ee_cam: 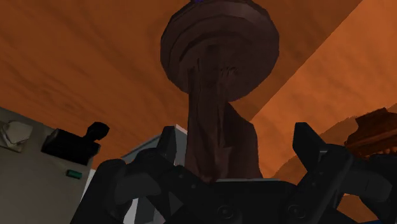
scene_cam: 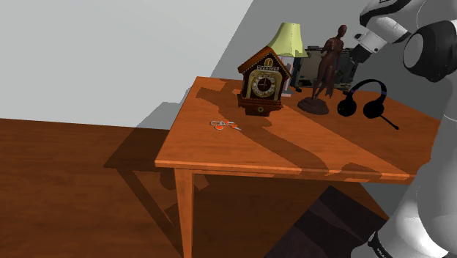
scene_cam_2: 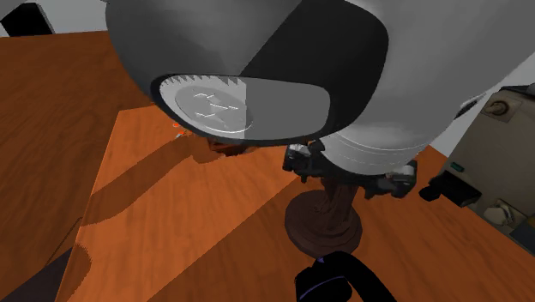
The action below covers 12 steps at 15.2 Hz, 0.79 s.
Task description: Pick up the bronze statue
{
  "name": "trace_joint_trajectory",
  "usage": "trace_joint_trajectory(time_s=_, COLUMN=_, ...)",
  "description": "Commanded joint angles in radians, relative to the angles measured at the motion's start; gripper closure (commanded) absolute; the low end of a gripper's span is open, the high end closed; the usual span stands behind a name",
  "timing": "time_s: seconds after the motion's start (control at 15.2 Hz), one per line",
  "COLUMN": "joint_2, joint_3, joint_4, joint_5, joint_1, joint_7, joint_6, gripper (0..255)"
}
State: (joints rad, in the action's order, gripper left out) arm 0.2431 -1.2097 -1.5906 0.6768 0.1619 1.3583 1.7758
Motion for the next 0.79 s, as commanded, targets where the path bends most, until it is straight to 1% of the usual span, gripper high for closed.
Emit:
trace_joint_trajectory(time_s=0.0, joint_2=0.105, joint_3=0.058, joint_4=0.092, joint_5=0.12, joint_1=-0.137, joint_7=0.071, joint_6=-0.066, gripper=0)
trace_joint_trajectory(time_s=0.46, joint_2=0.102, joint_3=0.064, joint_4=-0.003, joint_5=0.128, joint_1=-0.112, joint_7=0.113, joint_6=0.015, gripper=0)
trace_joint_trajectory(time_s=0.59, joint_2=0.102, joint_3=0.065, joint_4=-0.01, joint_5=0.129, joint_1=-0.11, joint_7=0.116, joint_6=0.022, gripper=0)
trace_joint_trajectory(time_s=0.66, joint_2=0.099, joint_3=0.063, joint_4=-0.012, joint_5=0.127, joint_1=-0.107, joint_7=0.114, joint_6=0.023, gripper=255)
trace_joint_trajectory(time_s=0.73, joint_2=0.1, joint_3=0.064, joint_4=-0.01, joint_5=0.128, joint_1=-0.108, joint_7=0.114, joint_6=0.021, gripper=255)
